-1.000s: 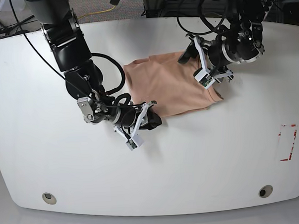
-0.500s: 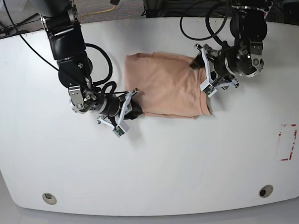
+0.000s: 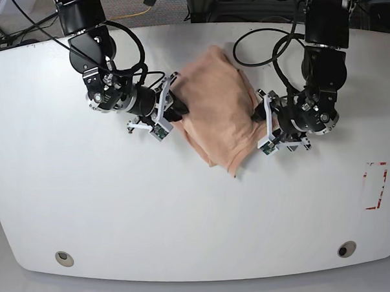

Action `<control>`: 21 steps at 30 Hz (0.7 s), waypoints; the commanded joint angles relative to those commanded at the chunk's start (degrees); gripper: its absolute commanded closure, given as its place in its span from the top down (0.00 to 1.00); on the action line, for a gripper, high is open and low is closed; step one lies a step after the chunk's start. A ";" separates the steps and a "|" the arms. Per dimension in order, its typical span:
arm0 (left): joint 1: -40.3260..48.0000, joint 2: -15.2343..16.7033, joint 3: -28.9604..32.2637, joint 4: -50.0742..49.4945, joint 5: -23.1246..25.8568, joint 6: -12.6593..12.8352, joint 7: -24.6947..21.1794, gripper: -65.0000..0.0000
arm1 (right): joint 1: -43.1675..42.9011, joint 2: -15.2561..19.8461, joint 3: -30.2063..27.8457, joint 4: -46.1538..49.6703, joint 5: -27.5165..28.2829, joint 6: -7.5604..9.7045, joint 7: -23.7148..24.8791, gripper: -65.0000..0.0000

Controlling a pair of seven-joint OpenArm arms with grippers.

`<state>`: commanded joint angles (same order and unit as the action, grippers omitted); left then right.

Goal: Fold the T-shirt properly
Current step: 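Carry the folded shirt with the left gripper to the table edge and release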

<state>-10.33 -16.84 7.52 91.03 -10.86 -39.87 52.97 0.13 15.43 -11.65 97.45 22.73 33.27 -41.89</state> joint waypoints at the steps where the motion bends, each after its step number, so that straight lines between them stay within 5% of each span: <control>1: 0.00 -0.88 0.00 2.02 -0.09 0.00 0.00 0.55 | -0.09 0.09 0.00 1.23 -0.09 0.09 -0.62 0.16; 9: 5.63 -1.85 0.09 16.26 -0.18 0.00 4.84 0.55 | 2.11 2.73 -0.18 -0.97 -0.26 -0.26 -0.79 0.16; 18: 14.77 1.49 -0.62 18.55 -0.18 0.00 4.84 0.55 | -0.35 2.81 -0.35 -5.54 -0.26 -0.26 -0.70 0.16; 21: 17.93 4.92 -4.22 20.92 -0.26 0.00 4.84 0.55 | -3.34 2.64 -0.35 -3.69 -0.26 -0.26 -0.70 0.16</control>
<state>7.60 -11.91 3.30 111.96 -11.12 -39.87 57.80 -3.21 18.07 -12.00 93.76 22.46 33.01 -42.59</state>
